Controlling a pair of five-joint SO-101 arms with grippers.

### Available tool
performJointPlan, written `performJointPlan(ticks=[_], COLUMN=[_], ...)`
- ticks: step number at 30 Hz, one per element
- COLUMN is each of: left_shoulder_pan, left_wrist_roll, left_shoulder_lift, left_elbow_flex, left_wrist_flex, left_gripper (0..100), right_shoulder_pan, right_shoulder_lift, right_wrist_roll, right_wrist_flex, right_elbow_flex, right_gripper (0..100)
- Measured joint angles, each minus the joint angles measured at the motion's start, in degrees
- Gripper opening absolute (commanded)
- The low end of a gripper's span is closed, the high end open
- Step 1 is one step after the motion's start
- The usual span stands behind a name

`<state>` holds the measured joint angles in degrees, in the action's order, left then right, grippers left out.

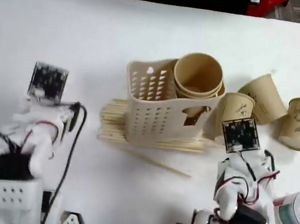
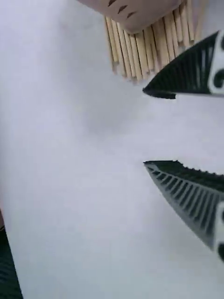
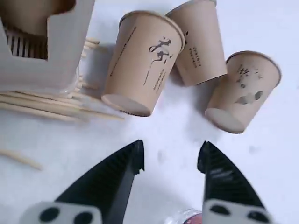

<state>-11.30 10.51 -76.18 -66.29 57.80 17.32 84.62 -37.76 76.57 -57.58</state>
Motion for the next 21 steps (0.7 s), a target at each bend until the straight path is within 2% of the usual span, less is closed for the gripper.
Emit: performJointPlan(ticks=[5, 11, 16, 21], left_shoulder_pan=[0.00, 0.00, 0.00, -0.18], left_wrist_roll=[0.00, 0.00, 0.00, 0.00], left_shoulder_lift=[-7.30, -8.62, -8.62, -8.62], left_elbow_flex=[-8.97, -14.07, -20.04, -23.21], left_wrist_flex=[-3.87, -5.45, -10.64, -14.15], left_gripper=[23, 23, 22, 22], right_shoulder_pan=[0.00, 0.00, 0.00, 0.00], right_shoulder_lift=[-7.21, -29.27, -47.30, -60.31], right_wrist_roll=[-0.18, -0.18, -0.18, 2.02], right_wrist_flex=[3.34, 3.60, 5.80, 6.68], right_elbow_flex=[9.93, 26.02, 42.20, 54.07], right_gripper=[19.7, 19.2, 8.3, 3.4])
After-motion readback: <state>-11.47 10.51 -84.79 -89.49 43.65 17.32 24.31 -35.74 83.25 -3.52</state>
